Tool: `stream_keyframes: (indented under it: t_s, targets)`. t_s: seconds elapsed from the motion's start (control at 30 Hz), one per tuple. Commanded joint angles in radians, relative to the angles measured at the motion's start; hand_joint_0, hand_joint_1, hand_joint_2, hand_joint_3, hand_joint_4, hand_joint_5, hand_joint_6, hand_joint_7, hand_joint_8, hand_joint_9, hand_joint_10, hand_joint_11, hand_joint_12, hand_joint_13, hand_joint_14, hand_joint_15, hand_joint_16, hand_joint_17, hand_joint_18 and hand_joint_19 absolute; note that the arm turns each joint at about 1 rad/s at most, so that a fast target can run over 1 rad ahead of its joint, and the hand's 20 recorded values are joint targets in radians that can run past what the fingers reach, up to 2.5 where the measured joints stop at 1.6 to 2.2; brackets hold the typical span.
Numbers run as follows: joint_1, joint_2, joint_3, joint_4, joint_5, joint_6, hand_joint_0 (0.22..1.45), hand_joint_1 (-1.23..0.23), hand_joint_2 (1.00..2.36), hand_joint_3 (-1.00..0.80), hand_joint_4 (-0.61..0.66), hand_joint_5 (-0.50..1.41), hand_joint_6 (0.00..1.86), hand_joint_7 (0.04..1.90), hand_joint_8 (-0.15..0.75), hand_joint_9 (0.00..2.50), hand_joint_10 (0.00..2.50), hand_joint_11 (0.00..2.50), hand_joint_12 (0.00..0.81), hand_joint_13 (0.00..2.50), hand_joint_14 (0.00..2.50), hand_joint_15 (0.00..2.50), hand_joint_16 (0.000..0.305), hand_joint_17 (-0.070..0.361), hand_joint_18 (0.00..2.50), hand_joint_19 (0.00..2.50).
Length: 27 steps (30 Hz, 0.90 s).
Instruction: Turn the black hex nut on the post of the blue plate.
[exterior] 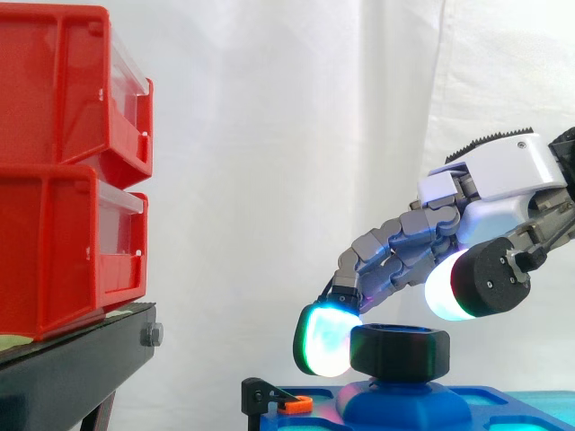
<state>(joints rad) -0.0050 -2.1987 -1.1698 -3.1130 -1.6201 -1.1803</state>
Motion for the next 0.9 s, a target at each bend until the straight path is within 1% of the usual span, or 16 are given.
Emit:
stream_keyframes:
  t_s: [0.0, 0.1, 0.27, 0.37, 0.53, 0.7, 0.87]
  targets:
    - [-0.01, 0.001, -0.001, 0.001, -0.001, -0.009, 0.48, -0.47, 1.0, -0.5, 0.21, -0.19, 0.5, 0.8, 0.255, 0.33, 0.0, 0.0, 0.376, 0.07, 0.0, 0.0, 0.058, 0.131, 0.0, 0.08]
    - [-0.026, -0.001, 0.001, -0.001, -0.02, -0.013, 0.48, -0.47, 1.0, -0.5, 0.21, -0.19, 0.5, 0.8, 0.255, 0.33, 0.0, 0.0, 0.376, 0.06, 0.0, 0.0, 0.058, 0.131, 0.0, 0.09]
    - [-0.032, 0.001, 0.006, -0.001, -0.027, -0.013, 0.48, -0.47, 1.0, -0.5, 0.21, -0.19, 0.5, 0.8, 0.256, 0.33, 0.0, 0.0, 0.376, 0.07, 0.0, 0.0, 0.058, 0.131, 0.0, 0.08]
    - [-0.032, 0.001, 0.024, -0.009, -0.027, -0.013, 0.48, -0.47, 1.0, -0.5, 0.21, -0.19, 0.5, 0.8, 0.256, 0.33, 0.0, 0.0, 0.376, 0.07, 0.0, 0.0, 0.058, 0.131, 0.0, 0.09]
    - [-0.024, 0.001, 0.053, -0.013, -0.023, -0.013, 0.48, -0.47, 1.0, -0.5, 0.21, -0.19, 0.5, 0.8, 0.254, 0.33, 0.0, 0.0, 0.375, 0.07, 0.0, 0.0, 0.058, 0.131, 0.0, 0.09]
    - [-0.015, 0.001, 0.067, -0.007, -0.02, -0.01, 0.48, -0.47, 1.0, -0.5, 0.21, -0.19, 0.5, 0.8, 0.255, 0.33, 0.0, 0.0, 0.375, 0.07, 0.0, 0.0, 0.058, 0.131, 0.0, 0.09]
    - [0.014, -0.001, 0.067, 0.004, 0.009, 0.004, 0.48, -0.47, 1.0, -0.5, 0.21, -0.19, 0.5, 0.8, 0.255, 0.33, 0.0, 0.0, 0.375, 0.07, 0.0, 0.0, 0.058, 0.13, 0.0, 0.09]
